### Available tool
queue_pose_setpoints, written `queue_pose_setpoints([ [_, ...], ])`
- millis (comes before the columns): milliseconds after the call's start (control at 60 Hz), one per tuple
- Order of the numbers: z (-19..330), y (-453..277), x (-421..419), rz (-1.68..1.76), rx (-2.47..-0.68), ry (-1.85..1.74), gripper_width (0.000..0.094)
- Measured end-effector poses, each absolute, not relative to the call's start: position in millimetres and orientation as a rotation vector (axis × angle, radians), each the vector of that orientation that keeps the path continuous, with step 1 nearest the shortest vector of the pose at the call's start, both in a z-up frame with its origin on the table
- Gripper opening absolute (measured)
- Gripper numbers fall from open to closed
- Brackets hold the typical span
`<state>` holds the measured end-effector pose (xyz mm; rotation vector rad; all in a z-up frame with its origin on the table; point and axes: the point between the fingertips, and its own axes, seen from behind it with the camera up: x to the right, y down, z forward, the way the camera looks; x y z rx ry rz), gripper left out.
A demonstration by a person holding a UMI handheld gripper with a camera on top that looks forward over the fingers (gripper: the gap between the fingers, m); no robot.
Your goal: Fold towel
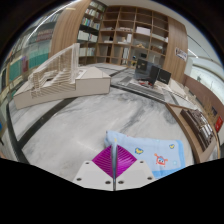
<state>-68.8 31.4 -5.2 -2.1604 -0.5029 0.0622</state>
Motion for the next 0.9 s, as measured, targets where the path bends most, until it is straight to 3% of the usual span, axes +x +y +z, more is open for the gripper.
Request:
queue_pose_setpoints([
  [333,87.6,61.7,11.2,0.202,-2.039,-0.200,0.0016],
  [400,83.3,70.7,40.3,0.163,-2.049,-0.150,0.0019],
  [567,33.1,77.8,97.2,0.076,-2.167,-0.065,0.0030],
  [717,27.2,82.4,117.2,0.043,-2.167,-0.054,0.0042],
  [783,24.4,83.5,127.6,-0.003,-2.164,-0.054,0.0151],
  [800,23.8,82.6,128.7,-0.006,-2.165,-0.055,0.0253],
  [900,27.0,77.5,136.6,-0.001,-2.160,-0.027,0.0616],
])
